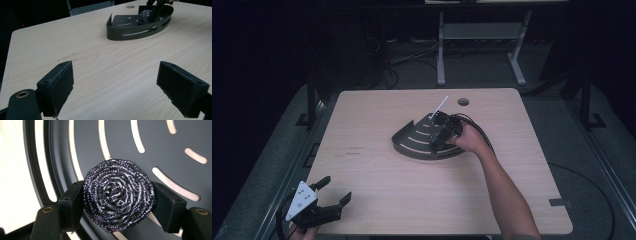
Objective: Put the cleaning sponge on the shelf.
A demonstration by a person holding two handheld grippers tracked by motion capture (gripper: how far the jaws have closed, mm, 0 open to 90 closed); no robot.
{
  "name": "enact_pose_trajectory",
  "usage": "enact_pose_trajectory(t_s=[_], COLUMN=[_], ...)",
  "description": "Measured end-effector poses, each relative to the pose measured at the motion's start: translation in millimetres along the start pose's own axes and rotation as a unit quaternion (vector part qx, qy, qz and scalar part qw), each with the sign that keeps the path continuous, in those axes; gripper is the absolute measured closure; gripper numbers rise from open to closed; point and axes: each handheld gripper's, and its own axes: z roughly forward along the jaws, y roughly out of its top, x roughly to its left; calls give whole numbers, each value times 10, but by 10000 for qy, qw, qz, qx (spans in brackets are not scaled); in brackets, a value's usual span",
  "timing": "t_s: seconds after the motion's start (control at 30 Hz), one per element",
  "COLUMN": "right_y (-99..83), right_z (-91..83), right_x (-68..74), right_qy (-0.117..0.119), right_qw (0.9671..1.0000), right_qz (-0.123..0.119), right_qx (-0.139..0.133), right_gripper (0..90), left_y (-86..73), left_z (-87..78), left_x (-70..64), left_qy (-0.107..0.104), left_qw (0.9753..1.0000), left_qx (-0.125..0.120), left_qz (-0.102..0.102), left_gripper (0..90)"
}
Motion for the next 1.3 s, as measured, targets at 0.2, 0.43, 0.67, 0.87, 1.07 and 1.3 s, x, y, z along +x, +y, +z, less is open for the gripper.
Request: enact_pose_trajectory(t_s=[0.2,0.43,0.67,0.87,1.07,1.3], right_y=[-11,-42,-63,-73,-74,-69], right_z=[29,44,54,63,56,30], right_x=[-18,-36,-34,-33,-33,-23], right_qy=[-26,-27,-45,-51,-55,-40], right_qw=[10000,9999,9999,9999,9999,9998], right_qz=[46,113,106,120,128,140], right_qx=[42,-17,-28,-43,-53,-123], right_gripper=[304,300,297,289,274,228], left_y=[-1,0,2,3,6,9], left_z=[-1,2,8,3,8,6], left_x=[2,7,0,5,0,3], left_qy=[-3,-6,-9,-9,3,5], left_qw=[10000,10000,10000,10000,10000,10000], left_qx=[-3,7,13,-2,-2,-5], left_qz=[-4,-12,-3,-24,-14,-38], left_gripper=[133,133,133,133,132,133])
